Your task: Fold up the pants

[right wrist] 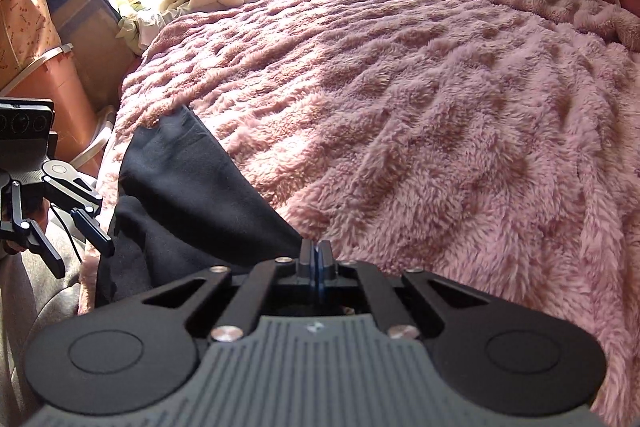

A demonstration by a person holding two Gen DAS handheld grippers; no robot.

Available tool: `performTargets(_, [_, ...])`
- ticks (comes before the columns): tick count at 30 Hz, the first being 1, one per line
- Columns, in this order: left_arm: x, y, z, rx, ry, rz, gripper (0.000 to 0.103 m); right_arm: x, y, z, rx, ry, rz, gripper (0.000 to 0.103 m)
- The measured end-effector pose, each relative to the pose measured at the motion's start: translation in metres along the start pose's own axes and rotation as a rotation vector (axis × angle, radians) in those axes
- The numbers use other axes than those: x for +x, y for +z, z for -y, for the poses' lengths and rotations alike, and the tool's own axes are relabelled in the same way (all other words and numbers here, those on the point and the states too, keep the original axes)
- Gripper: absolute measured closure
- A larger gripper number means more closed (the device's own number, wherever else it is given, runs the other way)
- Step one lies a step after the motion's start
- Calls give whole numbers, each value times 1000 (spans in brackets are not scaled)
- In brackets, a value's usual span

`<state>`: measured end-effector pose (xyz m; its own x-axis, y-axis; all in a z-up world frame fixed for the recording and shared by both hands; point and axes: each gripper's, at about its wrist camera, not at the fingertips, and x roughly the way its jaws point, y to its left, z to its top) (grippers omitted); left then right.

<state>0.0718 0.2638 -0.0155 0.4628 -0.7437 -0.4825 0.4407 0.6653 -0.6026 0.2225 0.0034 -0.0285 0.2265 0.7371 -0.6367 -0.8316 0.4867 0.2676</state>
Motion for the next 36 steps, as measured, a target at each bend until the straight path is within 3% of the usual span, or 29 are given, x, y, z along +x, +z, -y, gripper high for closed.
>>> performTargets(2, [-6, 0, -3, -22, -5, 18, 53, 4, -1, -4, -6, 4, -31, 102])
performTargets(3, [-8, -1, -4, -24, -1, 25, 53, 6, -2, -6, -3, -2, -55, 93])
performTargets(4, [-11, -1, -3, -23, 9, 31, 53, 6, -2, -8, -2, -28, -70, 66])
performTargets(5, [-12, -1, -3, -21, 18, 33, 53, 4, -3, -9, 1, -70, -72, 55])
performTargets(6, [-15, -2, -2, -16, 31, 38, 53, 0, -4, -11, 3, -91, -54, 53])
performTargets(8, [-20, -2, -2, -12, 44, 53, 52, -21, -6, -15, 27, -115, 15, 54])
performTargets(11, [-29, -5, -5, -28, 32, 76, 52, -52, -15, -38, 34, -67, 93, 54])
performTargets(15, [-33, -11, -5, -19, 38, 61, 53, -69, -33, -99, -79, -56, 62, 61])
performTargets(18, [-34, -15, -5, -24, 50, 57, 53, -56, -55, -158, -229, -186, -34, 72])
performTargets(20, [-36, -18, -6, -40, 56, 61, 53, -47, -69, -182, -288, -207, -74, 79])
performTargets(22, [-38, -20, -8, -61, 82, 66, 52, -37, -82, -201, -348, -233, -88, 80])
performTargets(26, [-39, -22, -9, -104, 137, 70, 52, -19, -93, -209, -344, -295, -124, 80])
performTargets(32, [-32, -25, -8, -142, 196, 32, 52, 1, -100, -216, -474, -457, -138, 86])
performTargets(36, [-29, -30, -4, -249, 115, 60, 52, 12, -114, -236, -660, -542, -135, 103])
